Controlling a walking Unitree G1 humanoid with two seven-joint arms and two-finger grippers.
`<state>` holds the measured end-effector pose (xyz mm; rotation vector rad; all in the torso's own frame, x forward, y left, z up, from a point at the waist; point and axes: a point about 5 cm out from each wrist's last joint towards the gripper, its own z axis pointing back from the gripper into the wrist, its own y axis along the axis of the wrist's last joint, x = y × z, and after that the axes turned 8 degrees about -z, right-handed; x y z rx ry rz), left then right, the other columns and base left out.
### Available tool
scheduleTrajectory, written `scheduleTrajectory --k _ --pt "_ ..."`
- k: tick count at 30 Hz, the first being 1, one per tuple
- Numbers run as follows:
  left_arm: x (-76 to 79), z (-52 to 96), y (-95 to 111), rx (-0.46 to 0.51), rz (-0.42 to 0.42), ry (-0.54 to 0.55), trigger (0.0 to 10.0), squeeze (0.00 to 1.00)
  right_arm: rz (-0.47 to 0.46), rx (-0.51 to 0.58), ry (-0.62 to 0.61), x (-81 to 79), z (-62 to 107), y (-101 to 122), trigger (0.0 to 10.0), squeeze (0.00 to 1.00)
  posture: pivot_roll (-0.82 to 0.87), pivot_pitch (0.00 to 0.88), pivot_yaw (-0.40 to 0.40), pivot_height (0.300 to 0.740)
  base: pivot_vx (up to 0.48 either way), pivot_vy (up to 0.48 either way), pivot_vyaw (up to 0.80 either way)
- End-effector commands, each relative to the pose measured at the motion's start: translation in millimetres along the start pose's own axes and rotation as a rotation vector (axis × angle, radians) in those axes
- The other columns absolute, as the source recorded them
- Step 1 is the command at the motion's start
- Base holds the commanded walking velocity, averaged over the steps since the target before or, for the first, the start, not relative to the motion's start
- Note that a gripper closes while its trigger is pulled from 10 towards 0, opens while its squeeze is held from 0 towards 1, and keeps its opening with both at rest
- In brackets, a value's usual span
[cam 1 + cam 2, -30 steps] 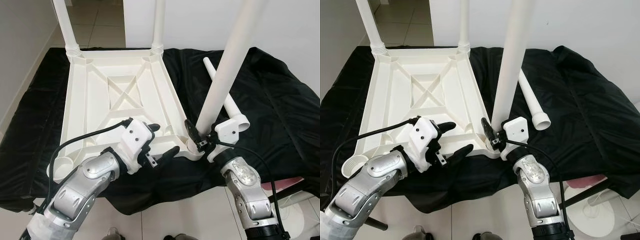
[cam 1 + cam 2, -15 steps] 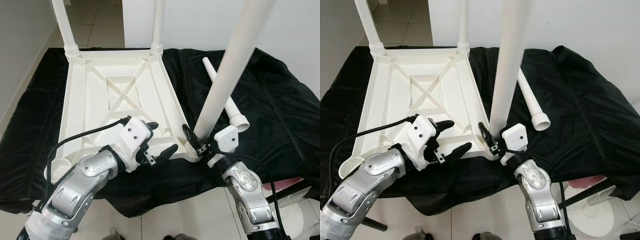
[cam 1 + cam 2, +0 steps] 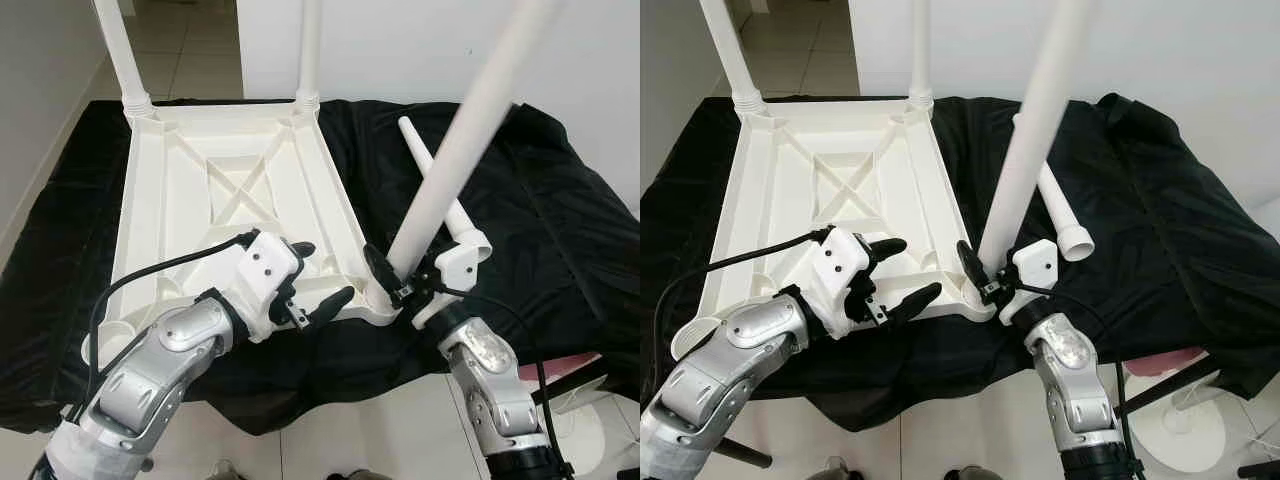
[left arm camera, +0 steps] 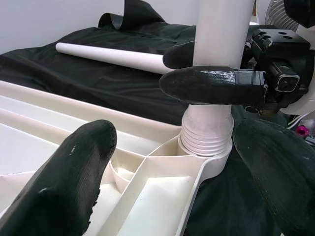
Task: Building children table
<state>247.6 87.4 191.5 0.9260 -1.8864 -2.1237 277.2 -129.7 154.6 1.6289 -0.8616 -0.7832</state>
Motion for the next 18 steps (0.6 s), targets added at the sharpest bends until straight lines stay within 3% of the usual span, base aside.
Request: scheduleTrajectory --k 1,14,18 --pt "1.2 0.7 3.4 0.005 -0.014 -0.067 10.0 0.00 -0.067 -0.174 -0.039 3.4 7.1 -31.4 10.0 0.00 0.03 0.110 -0.038 0.740 0.000 0.000 0.00" --pt "-0.3 1.3 4.1 0.001 -0.021 -0.063 10.0 0.00 -0.109 -0.188 -0.096 5.8 -0.8 -30.6 10.0 0.00 0.04 0.113 -0.039 0.740 0.000 0.000 0.00" --pt "-0.6 2.0 4.0 -0.003 -0.024 -0.060 10.0 0.00 -0.117 -0.105 -0.172 0.6 -2.3 -23.4 10.0 0.00 0.04 0.112 -0.043 0.740 0.000 0.000 0.00"
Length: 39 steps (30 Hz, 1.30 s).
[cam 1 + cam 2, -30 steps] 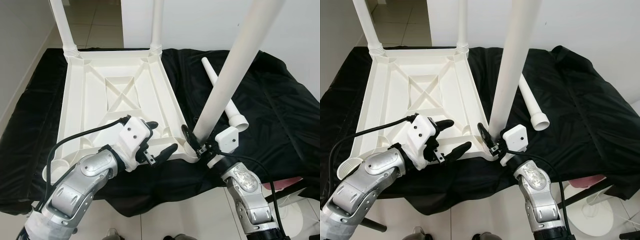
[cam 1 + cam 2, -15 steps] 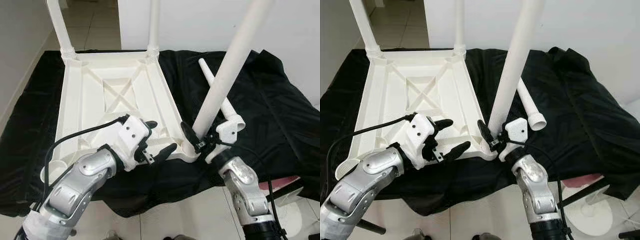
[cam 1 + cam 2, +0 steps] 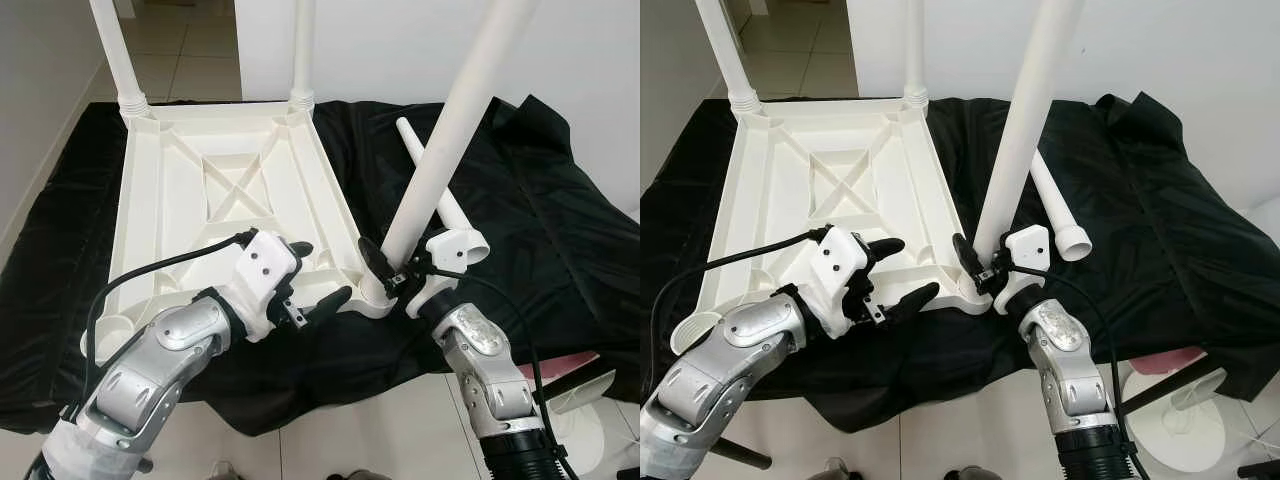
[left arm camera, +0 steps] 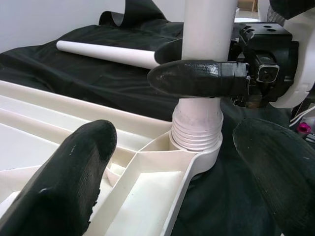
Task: Building children table
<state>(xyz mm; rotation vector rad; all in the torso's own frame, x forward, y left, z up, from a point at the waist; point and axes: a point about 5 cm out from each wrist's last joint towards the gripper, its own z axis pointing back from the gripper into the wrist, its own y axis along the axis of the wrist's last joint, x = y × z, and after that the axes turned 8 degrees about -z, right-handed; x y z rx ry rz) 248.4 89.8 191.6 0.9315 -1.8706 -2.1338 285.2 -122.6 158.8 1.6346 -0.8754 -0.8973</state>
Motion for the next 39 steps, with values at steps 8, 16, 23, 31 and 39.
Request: scheduleTrajectory --k 8,16,23,31,39 --pt "0.1 0.4 5 0.009 -0.024 -0.058 10.0 0.00 -0.104 0.046 -0.337 -2.8 10.1 -15 10.0 0.00 0.04 0.110 -0.048 0.740 0.000 0.000 0.00" --pt "-1.0 0.6 5 0.007 -0.033 -0.064 10.0 0.00 -0.132 0.082 -0.413 -17.1 8.1 -9 10.0 0.00 0.04 0.110 -0.047 0.740 0.000 0.000 0.00" --pt "-1.9 -0.2 6 0.004 -0.040 -0.067 10.0 0.00 -0.134 0.090 -0.445 -15.4 6.5 -6 10.0 0.00 0.05 0.114 -0.045 0.740 0.000 0.000 0.00" --pt "-1.3 0.6 5 -0.002 -0.040 -0.070 10.0 0.00 -0.099 0.111 -0.451 -13.5 4.8 -1 10.0 0.00 0.05 0.121 -0.052 0.740 0.000 0.000 0.00" --pt "2.4 0.0 4 -0.005 -0.041 -0.086 10.0 0.00 -0.098 0.137 -0.426 -11.1 4.6 4 10.0 1.00 0.05 0.120 -0.056 0.740 0.000 0.000 0.00"
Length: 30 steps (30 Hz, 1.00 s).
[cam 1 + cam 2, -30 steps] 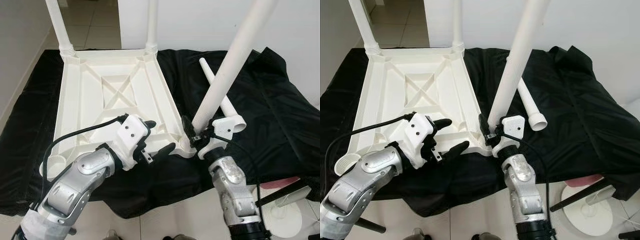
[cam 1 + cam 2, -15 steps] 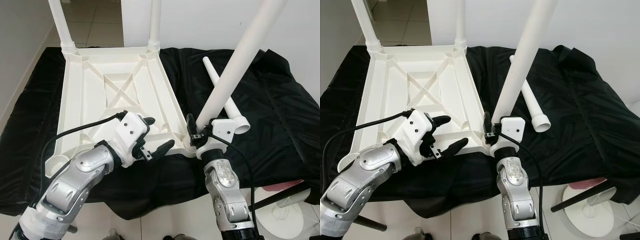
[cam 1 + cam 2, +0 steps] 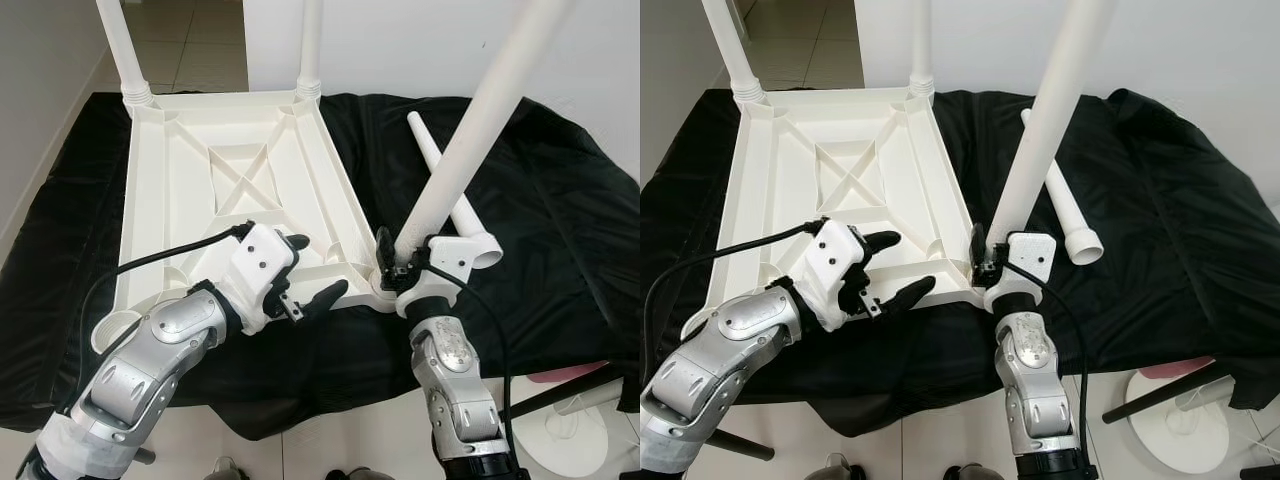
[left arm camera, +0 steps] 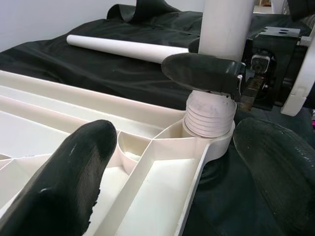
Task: Building children table
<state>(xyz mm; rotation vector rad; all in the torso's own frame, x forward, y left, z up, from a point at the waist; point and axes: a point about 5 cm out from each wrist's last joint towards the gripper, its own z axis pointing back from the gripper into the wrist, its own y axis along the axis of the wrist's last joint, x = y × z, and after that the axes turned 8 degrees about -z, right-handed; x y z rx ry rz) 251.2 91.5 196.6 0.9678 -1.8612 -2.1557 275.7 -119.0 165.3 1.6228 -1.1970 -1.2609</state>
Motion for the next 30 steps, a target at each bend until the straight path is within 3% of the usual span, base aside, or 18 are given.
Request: scheduleTrajectory --k 1,7,8,9,14,18,29,30 --pt "7.9 -0.4 1 -0.001 -0.012 -0.091 10.0 0.00 -0.035 0.004 -0.001 -0.8 -0.7 -1 10.0 1.00 0.05 0.119 -0.056 0.740 0.000 0.000 0.00" --pt "8.3 -2.0 -1 -0.007 -0.019 -0.102 10.0 0.00 -0.003 -0.002 0.090 8.3 -8.2 4 10.0 1.00 0.04 0.117 -0.057 0.740 0.000 0.000 0.00" --pt "8.4 -2.3 -1 -0.008 -0.022 -0.104 10.0 0.00 -0.008 -0.015 0.129 10.8 -10.0 4 10.0 0.07 0.04 0.114 -0.058 0.740 0.000 0.000 0.00" --pt "8.6 -2.7 -1 -0.009 -0.026 -0.107 10.0 0.00 -0.013 -0.026 0.179 14.9 -12.6 6 10.0 0.00 0.04 0.114 -0.058 0.740 0.000 0.000 0.00" --pt "8.7 -3.3 -2 -0.013 -0.030 -0.112 10.0 0.00 -0.015 -0.043 0.233 17.1 -14.7 6 10.0 0.00 0.04 0.113 -0.059 0.740 0.000 0.000 0.00" --pt "11.7 -6.3 -3 -0.014 -0.037 -0.123 10.0 0.00 0.010 -0.147 0.396 30.5 -21.5 1 10.0 0.00 0.04 0.106 -0.069 0.740 0.000 0.000 0.00" --pt "11.6 -7.1 -4 -0.017 -0.043 -0.118 10.0 0.00 0.072 -0.241 0.603 49.2 -26.1 -2 10.0 0.00 0.04 0.104 -0.068 0.740 0.000 0.000 0.00" --pt "11.6 -7.3 -3 -0.017 -0.043 -0.119 10.0 0.00 0.081 -0.248 0.629 50.0 -28.0 -2 8.0 0.00 0.04 0.104 -0.068 0.740 0.000 0.000 0.00"
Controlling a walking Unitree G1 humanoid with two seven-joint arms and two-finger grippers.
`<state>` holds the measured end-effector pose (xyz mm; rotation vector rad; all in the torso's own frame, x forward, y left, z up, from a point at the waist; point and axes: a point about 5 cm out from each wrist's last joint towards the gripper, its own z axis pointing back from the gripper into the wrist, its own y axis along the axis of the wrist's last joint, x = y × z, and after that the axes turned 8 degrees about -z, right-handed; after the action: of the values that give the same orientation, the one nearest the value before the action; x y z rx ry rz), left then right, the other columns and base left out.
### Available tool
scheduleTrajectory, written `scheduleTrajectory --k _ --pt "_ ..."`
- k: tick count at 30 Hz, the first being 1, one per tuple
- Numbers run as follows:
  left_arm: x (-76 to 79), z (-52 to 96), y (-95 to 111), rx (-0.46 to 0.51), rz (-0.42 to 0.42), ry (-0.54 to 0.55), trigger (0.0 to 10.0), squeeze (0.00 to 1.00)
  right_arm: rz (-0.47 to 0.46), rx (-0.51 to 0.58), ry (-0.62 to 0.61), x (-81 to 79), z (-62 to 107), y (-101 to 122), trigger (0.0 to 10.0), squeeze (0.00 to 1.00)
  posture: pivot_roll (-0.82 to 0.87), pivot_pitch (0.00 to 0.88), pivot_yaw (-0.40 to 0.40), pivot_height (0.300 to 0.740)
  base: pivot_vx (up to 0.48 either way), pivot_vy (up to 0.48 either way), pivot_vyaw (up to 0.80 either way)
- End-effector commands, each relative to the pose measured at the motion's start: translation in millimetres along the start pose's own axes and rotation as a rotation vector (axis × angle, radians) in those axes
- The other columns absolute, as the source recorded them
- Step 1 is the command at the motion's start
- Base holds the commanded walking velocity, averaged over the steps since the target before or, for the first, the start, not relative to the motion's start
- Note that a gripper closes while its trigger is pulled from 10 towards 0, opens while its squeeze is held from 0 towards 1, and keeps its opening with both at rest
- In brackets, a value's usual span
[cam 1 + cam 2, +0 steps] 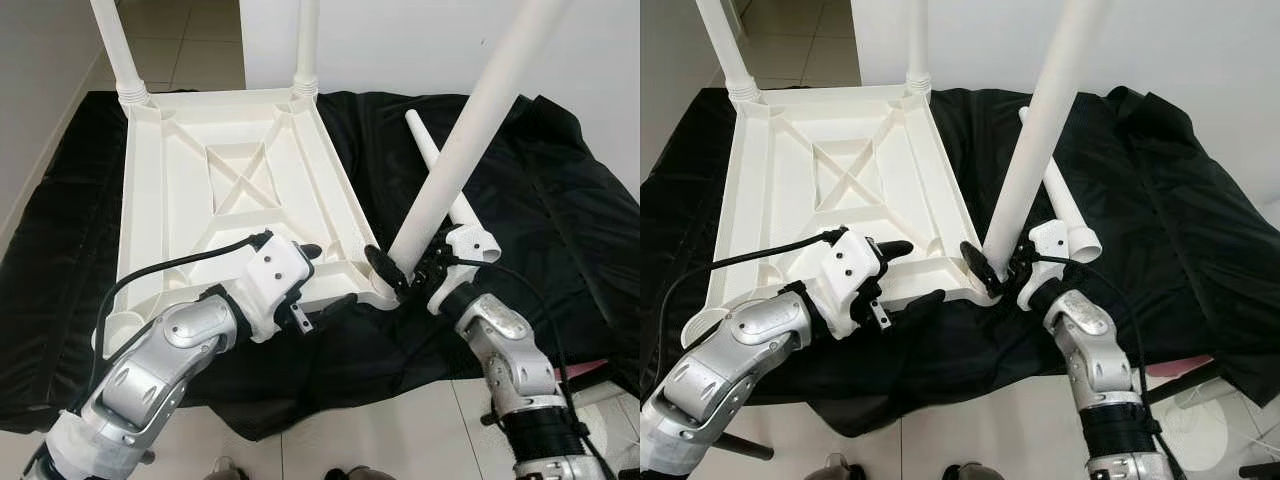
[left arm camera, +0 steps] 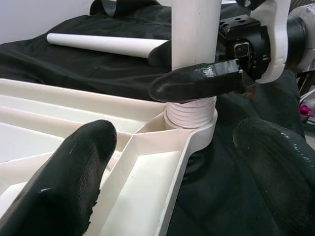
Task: Building children table
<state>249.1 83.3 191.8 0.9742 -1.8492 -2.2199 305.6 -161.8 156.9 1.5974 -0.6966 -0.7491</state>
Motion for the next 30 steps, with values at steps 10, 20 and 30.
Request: scheduleTrajectory --k 10,20,30 --pt "9.3 -2.1 -8 -0.030 -0.009 -0.124 10.0 0.00 0.058 -0.042 0.122 9.2 -11.1 0 8.1 0.00 0.04 0.097 -0.064 0.740 0.000 0.000 0.00" --pt "11.8 -1.6 -13 -0.057 0.001 -0.131 10.0 0.00 0.075 -0.057 0.150 14.1 -13.9 -2 0.5 0.00 0.04 0.094 -0.067 0.740 0.000 0.000 0.00" --pt "12.3 -1.8 -14 -0.062 -0.010 -0.134 10.0 0.00 0.048 -0.076 0.131 18.2 -10.1 -10 4.8 0.00 0.05 0.081 -0.072 0.740 0.000 0.000 0.00"
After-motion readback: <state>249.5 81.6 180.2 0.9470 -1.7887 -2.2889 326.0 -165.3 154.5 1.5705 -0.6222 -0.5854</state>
